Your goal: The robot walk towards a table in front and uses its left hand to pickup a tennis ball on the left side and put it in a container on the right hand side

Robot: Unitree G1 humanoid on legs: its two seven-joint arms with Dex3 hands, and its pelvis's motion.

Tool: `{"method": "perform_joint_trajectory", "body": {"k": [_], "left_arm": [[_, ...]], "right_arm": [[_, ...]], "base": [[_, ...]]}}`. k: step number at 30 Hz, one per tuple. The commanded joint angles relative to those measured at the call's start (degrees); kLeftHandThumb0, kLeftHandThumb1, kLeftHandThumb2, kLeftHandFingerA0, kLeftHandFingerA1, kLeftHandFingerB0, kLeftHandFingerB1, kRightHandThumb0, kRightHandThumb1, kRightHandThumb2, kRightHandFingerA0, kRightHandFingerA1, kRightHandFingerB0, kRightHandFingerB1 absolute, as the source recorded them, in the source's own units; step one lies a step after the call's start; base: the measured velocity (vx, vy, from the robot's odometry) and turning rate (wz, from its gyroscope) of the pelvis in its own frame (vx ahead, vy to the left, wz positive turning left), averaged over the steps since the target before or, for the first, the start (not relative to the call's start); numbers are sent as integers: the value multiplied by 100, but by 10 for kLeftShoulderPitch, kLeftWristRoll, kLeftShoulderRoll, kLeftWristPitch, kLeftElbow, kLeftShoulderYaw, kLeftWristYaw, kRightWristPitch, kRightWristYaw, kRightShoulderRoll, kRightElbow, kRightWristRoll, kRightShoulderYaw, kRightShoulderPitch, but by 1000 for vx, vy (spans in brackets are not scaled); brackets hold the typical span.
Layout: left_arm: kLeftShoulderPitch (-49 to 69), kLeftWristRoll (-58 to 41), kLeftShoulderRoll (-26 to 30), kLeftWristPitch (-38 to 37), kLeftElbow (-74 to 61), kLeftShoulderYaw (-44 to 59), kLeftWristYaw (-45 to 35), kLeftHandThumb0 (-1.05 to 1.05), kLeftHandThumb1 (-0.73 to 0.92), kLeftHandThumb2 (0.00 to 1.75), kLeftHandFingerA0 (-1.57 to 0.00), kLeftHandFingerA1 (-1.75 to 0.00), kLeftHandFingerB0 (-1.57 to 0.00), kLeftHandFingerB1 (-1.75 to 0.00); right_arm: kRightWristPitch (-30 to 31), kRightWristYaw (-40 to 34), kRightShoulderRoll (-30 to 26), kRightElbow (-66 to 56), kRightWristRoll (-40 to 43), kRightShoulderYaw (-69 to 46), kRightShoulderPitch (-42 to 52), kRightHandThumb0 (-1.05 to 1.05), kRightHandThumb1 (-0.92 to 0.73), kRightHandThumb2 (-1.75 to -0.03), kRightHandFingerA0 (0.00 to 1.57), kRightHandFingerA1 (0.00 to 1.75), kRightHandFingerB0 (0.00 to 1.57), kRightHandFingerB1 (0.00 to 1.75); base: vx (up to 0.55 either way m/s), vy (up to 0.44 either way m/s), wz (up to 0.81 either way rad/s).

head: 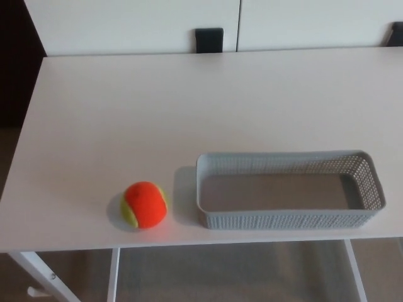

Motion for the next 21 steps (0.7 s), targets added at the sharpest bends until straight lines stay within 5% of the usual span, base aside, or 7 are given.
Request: {"method": "perform_joint_trajectory", "body": {"k": [1, 8, 16, 17, 18, 20, 21], "left_arm": [[49, -67, -13, 54, -132, 63, 25, -19, 62, 60, -21, -31, -15, -28], [85, -184, 51, 190, -420, 242, 47, -20, 56, 59, -22, -31, -18, -29], [30, -200, 119, 258, -755, 264, 74, -20, 48, 54, -21, -34, -15, -27], [-3, -162, 137, 268, -784, 237, 68, -18, 39, 88, -2, -50, 0, -48], [-31, -127, 153, 278, -805, 208, 59, -18, 39, 88, -2, -50, 0, -48], [-53, -114, 159, 289, -813, 185, 51, -16, 38, 87, -2, -49, 0, -48], [-73, -108, 171, 298, -816, 166, 39, -18, 42, 54, -14, -35, -8, -23]], "right_arm": [[11, -2, -5, -18, 8, -4, 11, -42, -51, -55, 57, 49, 49, 41], [22, 3, -18, -33, 1, -3, 6, -41, -51, -55, 55, 48, 48, 41], [18, 1, -14, -44, 2, -4, -9, -42, -49, -55, 57, 49, 50, 42], [17, -5, -15, -46, -3, -2, -8, -42, -50, -55, 56, 48, 49, 41], [15, -10, -16, -45, -7, 0, -8, -42, -50, -55, 56, 48, 49, 41], [17, -8, -17, -47, -6, -1, -6, -42, -50, -55, 55, 48, 48, 41], [20, -7, -16, -49, -4, -2, -5, -42, -50, -55, 55, 48, 49, 41]], "base": [[0, 0, 0], [0, 0, 0], [0, 0, 0], [0, 0, 0], [0, 0, 0], [0, 0, 0], [0, 0, 0]]}}
